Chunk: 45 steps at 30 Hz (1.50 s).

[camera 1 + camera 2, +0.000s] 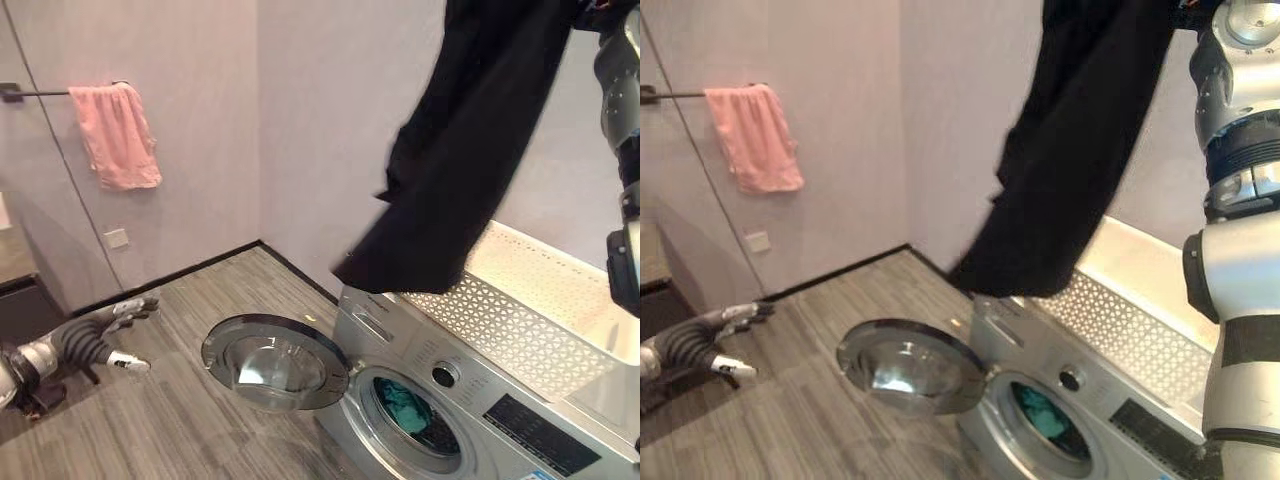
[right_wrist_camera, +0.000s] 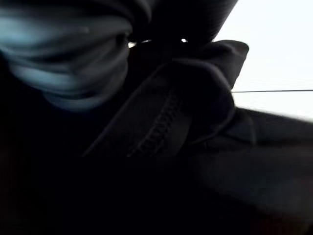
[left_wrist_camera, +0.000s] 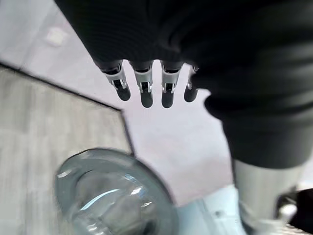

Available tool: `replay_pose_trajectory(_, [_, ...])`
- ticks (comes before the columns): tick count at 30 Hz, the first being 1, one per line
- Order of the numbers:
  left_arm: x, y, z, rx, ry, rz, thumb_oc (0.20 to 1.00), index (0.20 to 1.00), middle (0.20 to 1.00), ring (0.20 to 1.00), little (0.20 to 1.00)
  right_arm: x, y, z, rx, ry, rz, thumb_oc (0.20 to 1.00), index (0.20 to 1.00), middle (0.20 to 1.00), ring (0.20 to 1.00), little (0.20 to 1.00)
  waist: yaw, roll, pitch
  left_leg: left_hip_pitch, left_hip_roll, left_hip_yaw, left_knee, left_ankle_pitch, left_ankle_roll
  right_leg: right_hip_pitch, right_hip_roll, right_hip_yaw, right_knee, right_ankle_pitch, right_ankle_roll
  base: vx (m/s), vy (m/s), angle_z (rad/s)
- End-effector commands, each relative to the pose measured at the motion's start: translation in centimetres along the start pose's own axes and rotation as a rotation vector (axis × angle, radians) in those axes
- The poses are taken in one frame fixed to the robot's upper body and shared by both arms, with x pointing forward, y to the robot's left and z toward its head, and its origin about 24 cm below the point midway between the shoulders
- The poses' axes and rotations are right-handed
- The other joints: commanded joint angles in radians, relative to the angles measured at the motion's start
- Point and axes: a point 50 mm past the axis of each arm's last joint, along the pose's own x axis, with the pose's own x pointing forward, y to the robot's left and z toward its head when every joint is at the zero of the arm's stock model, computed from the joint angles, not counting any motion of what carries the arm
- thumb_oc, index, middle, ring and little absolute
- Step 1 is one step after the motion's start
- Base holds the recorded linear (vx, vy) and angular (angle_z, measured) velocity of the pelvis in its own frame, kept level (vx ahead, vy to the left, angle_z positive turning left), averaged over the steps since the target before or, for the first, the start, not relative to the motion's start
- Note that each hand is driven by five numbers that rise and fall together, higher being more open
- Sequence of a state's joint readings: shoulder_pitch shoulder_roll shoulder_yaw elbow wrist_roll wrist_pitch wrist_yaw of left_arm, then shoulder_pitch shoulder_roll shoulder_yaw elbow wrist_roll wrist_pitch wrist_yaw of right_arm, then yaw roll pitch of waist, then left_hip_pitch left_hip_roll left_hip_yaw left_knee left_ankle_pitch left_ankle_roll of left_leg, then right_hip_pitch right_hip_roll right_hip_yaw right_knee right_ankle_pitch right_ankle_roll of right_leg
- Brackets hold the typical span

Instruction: Grab the laundry basket,head to the washer,open it,put in the laundry and shut it.

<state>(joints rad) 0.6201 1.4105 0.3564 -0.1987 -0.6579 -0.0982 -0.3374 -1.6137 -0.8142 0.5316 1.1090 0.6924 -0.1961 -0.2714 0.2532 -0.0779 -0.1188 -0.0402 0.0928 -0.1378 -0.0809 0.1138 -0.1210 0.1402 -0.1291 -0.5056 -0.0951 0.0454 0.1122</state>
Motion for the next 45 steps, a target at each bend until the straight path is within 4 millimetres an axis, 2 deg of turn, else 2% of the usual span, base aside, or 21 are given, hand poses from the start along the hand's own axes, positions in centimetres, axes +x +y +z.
replay_pose_trajectory(1, [-0.1,2.8,6.8,0.076,-0.302,0.085,1.0,1.0,1.0,1.0,1.0,1.1,0.3,6.5,0.062,-0.221,-0.015,0.2,0.2,0.2,0.2,0.2,0.019,-0.043,-0.041,0.02,0.009,0.016,0.002,-0.079,0.022,-0.012,-0.054,0.004,0.01,0.027,0.055,-0.01,-0.01,0.08])
replay_pose_trajectory(2, [0.0,2.8,8.7,0.063,-0.394,0.073,1.0,1.0,1.0,1.0,1.0,0.9,1.8,7.1,0.102,-0.242,0.03,0.2,0.2,0.2,0.2,0.2,0.01,-0.055,-0.045,0.016,0.008,0.012,0.001,-0.077,0.019,-0.011,-0.052,0.0,0.009,0.025,0.053,-0.01,-0.01,0.14])
replay_pose_trajectory(4, [0.3,2.8,8.7,0.06,-0.4,0.068,1.0,1.0,1.0,1.0,1.0,0.9,1.6,7.1,0.095,-0.244,0.029,0.2,0.2,0.2,0.2,0.2,0.015,-0.052,-0.045,0.014,0.007,0.01,0.001,-0.076,0.019,-0.011,-0.052,-0.001,0.009,0.025,0.053,0.0,-0.005,0.23])
replay_pose_trajectory(6, [1.3,2.1,10.5,0.007,-0.502,0.018,1.0,1.0,1.0,1.0,1.0,0.5,4.2,8.0,0.206,-0.269,0.097,0.2,0.2,0.2,0.2,0.2,0.0,-0.064,-0.048,0.013,0.007,0.005,0.001,-0.076,0.016,-0.008,-0.05,-0.001,0.008,0.023,0.051,0.0,-0.002,0.09])
replay_pose_trajectory(7, [1.5,1.8,11.1,-0.062,-0.55,-0.006,1.0,1.0,1.0,1.0,1.0,0.1,5.4,8.1,0.356,-0.253,0.112,0.2,0.2,0.2,0.2,0.2,-0.009,-0.066,-0.048,0.014,0.006,0.005,0.001,-0.077,0.016,-0.008,-0.049,0.0,0.008,0.023,0.05,0.01,-0.002,0.05])
replay_pose_trajectory(8, [2.3,1.4,10.8,-0.163,-0.575,-0.028,1.0,1.0,1.0,1.0,1.0,-0.1,6.1,8.1,0.399,-0.251,0.131,0.2,0.2,0.2,0.2,0.2,-0.007,-0.067,-0.049,0.015,0.005,0.004,0.001,-0.078,0.016,-0.007,-0.049,0.0,0.008,0.023,0.049,0.01,0.001,0.03])
replay_pose_trajectory(9, [2.5,1.4,10.9,-0.164,-0.579,-0.033,1.0,1.0,1.0,1.0,1.0,-0.1,5.9,8.0,0.393,-0.252,0.128,0.2,0.2,0.2,0.2,0.2,-0.001,-0.067,-0.049,0.014,0.005,0.003,0.001,-0.078,0.016,-0.007,-0.049,0.0,0.008,0.023,0.049,0.0,0.0,0.0])
replay_pose_trajectory(10, [3.6,0.1,11.1,-0.221,-0.618,-0.079,1.0,1.0,1.0,1.0,1.0,-0.3,7.4,8.2,0.419,-0.229,0.152,0.2,0.2,0.2,0.2,0.2,-0.002,-0.073,-0.05,0.018,0.005,0.007,0.0,-0.08,0.018,-0.009,-0.048,0.008,0.008,0.025,0.048,-0.01,0.009,-0.05])
replay_pose_trajectory(12, [4.1,-1.7,11.8,-0.252,-0.653,-0.18,1.0,1.0,1.0,1.0,1.0,-0.4,8.2,8.9,0.392,-0.242,0.17,0.2,0.2,0.2,0.2,0.2,-0.003,-0.081,-0.051,0.019,0.004,0.013,-0.001,-0.082,0.02,-0.013,-0.048,0.018,0.008,0.027,0.048,0.0,0.0,0.0])
replay_pose_trajectory(14, [4.4,-2.4,11.9,-0.269,-0.661,-0.213,1.0,1.0,1.0,1.0,1.0,-0.3,8.2,9.0,0.394,-0.243,0.163,0.2,0.2,0.2,0.2,0.2,-0.002,-0.085,-0.051,0.017,0.0,0.018,-0.003,-0.076,0.024,-0.021,-0.052,0.024,0.008,0.034,0.049,-0.01,0.01,-0.03])
replay_pose_trajectory(15, [5.0,-3.9,11.5,-0.312,-0.653,-0.278,1.0,1.0,1.0,1.0,1.0,-0.4,8.6,9.7,0.389,-0.26,0.168,0.2,0.2,0.2,0.2,0.2,-0.012,-0.089,-0.052,0.023,0.002,0.027,-0.004,-0.08,0.026,-0.024,-0.053,0.032,0.008,0.036,0.051,0.0,0.011,-0.05])
replay_pose_trajectory(16, [5.1,-4.0,11.6,-0.312,-0.654,-0.279,1.0,1.0,1.0,1.0,1.0,-0.3,8.5,9.7,0.387,-0.26,0.167,0.2,0.2,0.2,0.2,0.2,-0.011,-0.089,-0.052,0.023,0.002,0.027,-0.004,-0.08,0.026,-0.025,-0.053,0.033,0.008,0.036,0.051,0.0,0.018,-0.13])
replay_pose_trajectory(21, [7.9,-7.6,9.2,-0.449,-0.578,-0.364,1.0,1.0,1.0,1.0,1.0,0.1,7.6,11.5,0.394,-0.299,0.122,0.2,0.2,0.2,0.2,0.2,-0.042,-0.105,-0.055,0.029,0.003,0.046,-0.006,-0.086,0.029,-0.032,-0.049,0.052,0.008,0.04,0.053,-0.01,0.006,-0.1])
replay_pose_trajectory(27, [8.6,-8.4,7.7,-0.506,-0.559,-0.313,1.0,1.0,1.0,1.0,1.0,0.6,6.1,12.8,0.36,-0.34,0.086,0.2,0.2,0.2,0.2,0.2,-0.058,-0.114,-0.054,0.033,0.009,0.058,-0.006,-0.089,0.03,-0.038,-0.044,0.061,0.01,0.043,0.052,-0.01,-0.007,-0.12])
replay_pose_trajectory(29, [8.6,-8.2,6.8,-0.552,-0.571,-0.224,1.0,1.0,1.0,1.0,1.0,0.7,5.1,13.3,0.34,-0.363,0.064,0.2,0.2,0.2,0.2,0.2,-0.058,-0.121,-0.054,0.038,0.014,0.066,-0.006,-0.092,0.031,-0.04,-0.041,0.067,0.009,0.042,0.051,-0.01,-0.018,-0.13])
replay_pose_trajectory(35, [8.8,-8.7,6.3,-0.795,-0.658,-0.096,1.0,1.0,1.0,1.0,1.0,0.5,5.6,13.9,0.353,-0.387,0.068,0.2,0.2,0.2,0.2,0.2,-0.066,-0.141,-0.052,0.039,0.026,0.082,-0.006,-0.092,0.028,-0.051,-0.03,0.081,0.009,0.041,0.047,-0.02,-0.025,-0.11])
replay_pose_trajectory(39, [10.7,-10.6,7.9,-0.968,-0.721,-0.166,1.0,1.0,1.0,1.0,1.0,-0.2,7.6,13.8,0.396,-0.386,0.11,0.2,0.2,0.2,0.2,0.2,-0.083,-0.153,-0.05,0.037,0.035,0.084,-0.006,-0.09,0.022,-0.054,-0.021,0.091,0.009,0.037,0.042,-0.02,-0.041,-0.04])
replay_pose_trajectory(40, [11.1,-11.2,8.7,-1.0,-0.741,-0.211,1.0,1.0,1.0,1.0,1.0,-0.4,8.4,13.9,0.408,-0.383,0.124,0.2,0.2,0.2,0.2,0.2,-0.087,-0.155,-0.05,0.037,0.037,0.085,-0.006,-0.09,0.021,-0.056,-0.019,0.094,0.009,0.036,0.04,-0.04,-0.053,-0.02])
replay_pose_trajectory(41, [12.0,-11.8,10.8,-1.044,-0.801,-0.272,1.0,1.0,1.0,1.0,1.0,-1.1,10.2,13.9,0.435,-0.375,0.154,0.2,0.2,0.2,0.2,0.2,-0.099,-0.157,-0.05,0.037,0.04,0.088,-0.006,-0.088,0.019,-0.061,-0.014,0.105,0.009,0.034,0.035,-0.04,-0.046,-0.01])
replay_pose_trajectory(43, [12.8,-12.4,13.2,-1.056,-0.862,-0.338,1.0,1.0,1.0,1.0,1.0,-1.7,11.5,13.9,0.444,-0.372,0.169,0.2,0.2,0.2,0.2,0.2,-0.119,-0.154,-0.052,0.036,0.045,0.094,-0.006,-0.085,0.015,-0.066,-0.008,0.114,0.008,0.033,0.032,-0.05,-0.035,-0.07])
replay_pose_trajectory(45, [12.9,-12.7,14.1,-1.046,-0.886,-0.368,1.0,1.0,1.0,1.0,1.0,-1.9,11.8,14.1,0.439,-0.38,0.173,0.2,0.2,0.2,0.2,0.2,-0.125,-0.152,-0.051,0.036,0.046,0.097,-0.006,-0.085,0.014,-0.069,-0.007,0.118,0.008,0.034,0.031,-0.03,-0.016,-0.13])
